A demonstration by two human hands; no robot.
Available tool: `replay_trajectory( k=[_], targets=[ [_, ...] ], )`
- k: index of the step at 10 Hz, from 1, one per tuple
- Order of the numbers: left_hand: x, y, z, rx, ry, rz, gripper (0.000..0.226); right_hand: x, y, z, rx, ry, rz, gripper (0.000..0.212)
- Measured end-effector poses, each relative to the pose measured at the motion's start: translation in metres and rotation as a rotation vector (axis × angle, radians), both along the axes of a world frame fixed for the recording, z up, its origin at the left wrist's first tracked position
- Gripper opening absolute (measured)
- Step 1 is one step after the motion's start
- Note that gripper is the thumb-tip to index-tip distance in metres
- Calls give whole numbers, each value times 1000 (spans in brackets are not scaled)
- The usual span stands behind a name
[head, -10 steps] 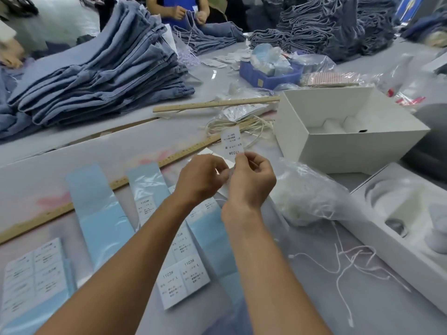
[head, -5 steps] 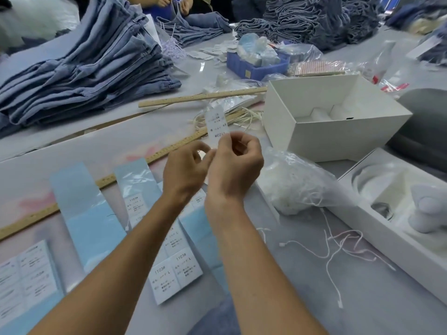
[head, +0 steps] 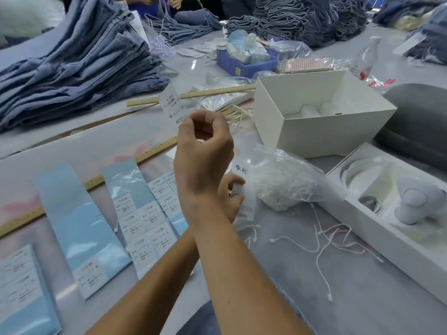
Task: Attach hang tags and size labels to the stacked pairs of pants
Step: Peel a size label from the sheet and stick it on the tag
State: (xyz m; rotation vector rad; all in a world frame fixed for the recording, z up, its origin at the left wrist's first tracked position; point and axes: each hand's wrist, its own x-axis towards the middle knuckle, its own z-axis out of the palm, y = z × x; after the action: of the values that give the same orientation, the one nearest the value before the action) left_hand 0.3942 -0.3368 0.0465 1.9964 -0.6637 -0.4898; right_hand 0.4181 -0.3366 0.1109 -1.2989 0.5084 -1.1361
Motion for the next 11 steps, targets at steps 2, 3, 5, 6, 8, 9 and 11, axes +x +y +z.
replay_trajectory(
  k=[2,3,5,6,8,9,11],
  targets=[
    [-1,132,17,-233,190,234,58,-4,13,7,-47,74,153,5],
    [-9,192,14,-288,109,497,39,-4,17,9,-49,134,456,6],
    [-13,227,-18,-370,239,708,29,-5,40,0,-194,273,938,9],
    [-5,232,-12,-397,216,664,30,-6,41,-6,-202,366,996,9],
    [0,253,-7,-547,224,756,25,-4,44,-15,-164,468,1074,17],
    [1,256,-4,-560,221,758,19,-4,49,-19,-212,522,1140,15],
    [-1,258,1,-528,290,749,20,-5,51,-19,-290,632,1244,10]
  ],
)
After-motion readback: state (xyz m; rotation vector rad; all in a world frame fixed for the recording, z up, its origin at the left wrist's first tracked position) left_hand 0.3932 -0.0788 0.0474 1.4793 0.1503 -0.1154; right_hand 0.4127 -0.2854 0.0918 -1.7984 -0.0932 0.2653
